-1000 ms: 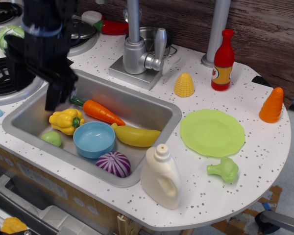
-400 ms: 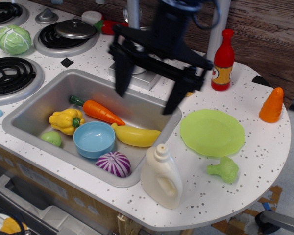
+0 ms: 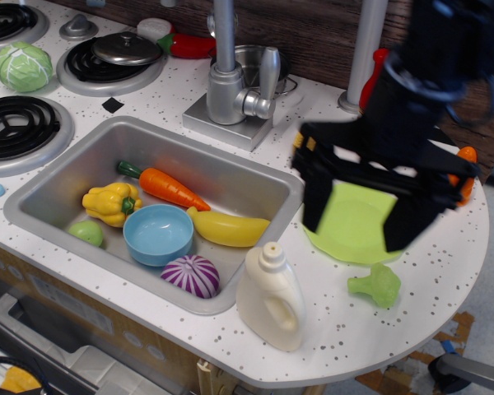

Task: Put broccoli in bowl

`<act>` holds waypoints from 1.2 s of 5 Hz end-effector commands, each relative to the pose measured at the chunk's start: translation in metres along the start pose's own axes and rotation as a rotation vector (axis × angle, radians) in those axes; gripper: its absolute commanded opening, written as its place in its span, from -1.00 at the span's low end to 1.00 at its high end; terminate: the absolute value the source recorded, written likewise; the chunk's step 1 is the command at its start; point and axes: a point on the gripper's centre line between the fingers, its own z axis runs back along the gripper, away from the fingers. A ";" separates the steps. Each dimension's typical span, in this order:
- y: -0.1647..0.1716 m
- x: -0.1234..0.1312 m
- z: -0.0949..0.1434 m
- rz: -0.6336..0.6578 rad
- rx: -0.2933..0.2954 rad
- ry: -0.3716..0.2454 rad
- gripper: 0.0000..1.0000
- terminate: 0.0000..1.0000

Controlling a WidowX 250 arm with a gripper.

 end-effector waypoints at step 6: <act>-0.041 0.046 -0.068 0.160 -0.264 -0.207 1.00 -1.00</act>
